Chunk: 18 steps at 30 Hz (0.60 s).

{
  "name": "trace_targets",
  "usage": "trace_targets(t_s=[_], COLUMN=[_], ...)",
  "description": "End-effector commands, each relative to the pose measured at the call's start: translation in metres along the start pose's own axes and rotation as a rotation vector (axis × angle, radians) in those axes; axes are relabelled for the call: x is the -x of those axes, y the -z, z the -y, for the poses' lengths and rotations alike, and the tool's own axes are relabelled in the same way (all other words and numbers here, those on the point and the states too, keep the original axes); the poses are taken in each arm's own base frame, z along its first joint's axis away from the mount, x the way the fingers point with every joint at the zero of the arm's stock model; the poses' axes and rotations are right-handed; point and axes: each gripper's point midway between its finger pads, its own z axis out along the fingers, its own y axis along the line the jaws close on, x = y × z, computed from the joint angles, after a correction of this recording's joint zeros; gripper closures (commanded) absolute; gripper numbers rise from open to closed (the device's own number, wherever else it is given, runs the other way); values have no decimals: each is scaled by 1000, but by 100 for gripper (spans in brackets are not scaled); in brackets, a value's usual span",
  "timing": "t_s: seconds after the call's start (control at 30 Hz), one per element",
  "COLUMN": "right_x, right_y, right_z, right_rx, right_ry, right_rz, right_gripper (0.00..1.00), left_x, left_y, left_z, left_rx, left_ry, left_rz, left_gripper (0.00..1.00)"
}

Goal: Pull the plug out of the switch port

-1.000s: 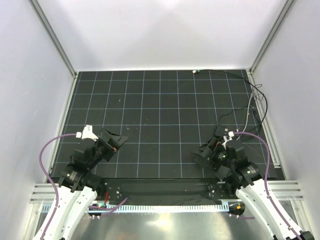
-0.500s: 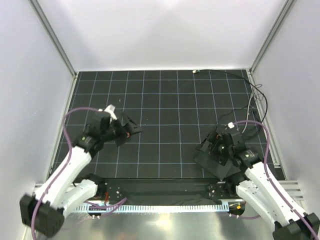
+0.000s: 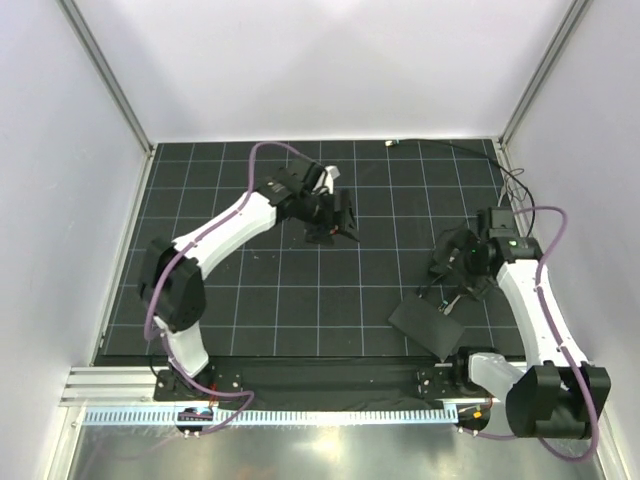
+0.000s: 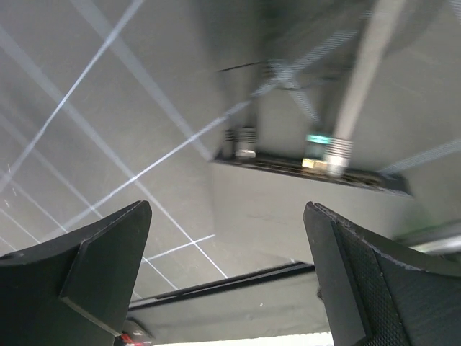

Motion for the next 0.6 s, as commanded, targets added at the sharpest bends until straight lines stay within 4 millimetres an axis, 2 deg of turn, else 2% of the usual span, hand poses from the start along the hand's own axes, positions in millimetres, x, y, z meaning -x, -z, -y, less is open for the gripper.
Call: trace_targets(t_s=[0.0, 0.03, 0.07, 0.1, 0.2, 0.27, 0.3, 0.4, 0.53, 0.57], right_x=[-11, -15, -16, -18, -28, -38, -39, -35, -35, -40], right_y=[12, 15, 14, 14, 10, 6, 5, 3, -1, -5], right_z=[28, 36, 46, 52, 73, 84, 85, 84, 92, 94], right_rx=[-48, -65, -89, -97, -157, -193, -192, -192, -239, -250], right_ry=[-70, -88, -127, -135, -163, -168, -167, -182, -224, -264], right_rz=[-87, -90, -90, -90, -112, -128, -125, -107, -99, -111], right_gripper=[5, 5, 6, 7, 7, 7, 7, 5, 0, 0], left_x=[-13, -14, -22, -19, -37, -47, -59, -70, -75, -72], left_y=[10, 1, -4, -6, -29, -46, -51, -66, -75, -78], left_z=[33, 32, 41, 45, 52, 49, 52, 46, 50, 51], left_rx=[-63, -55, -62, -45, -38, -21, -19, 18, 31, 39], left_ry=[-115, -141, -179, -202, -247, -264, -284, -314, -355, -365], left_rz=[-94, -114, -132, -121, -182, -220, -249, -298, -304, -290], left_gripper=[20, 20, 20, 20, 20, 21, 21, 22, 22, 22])
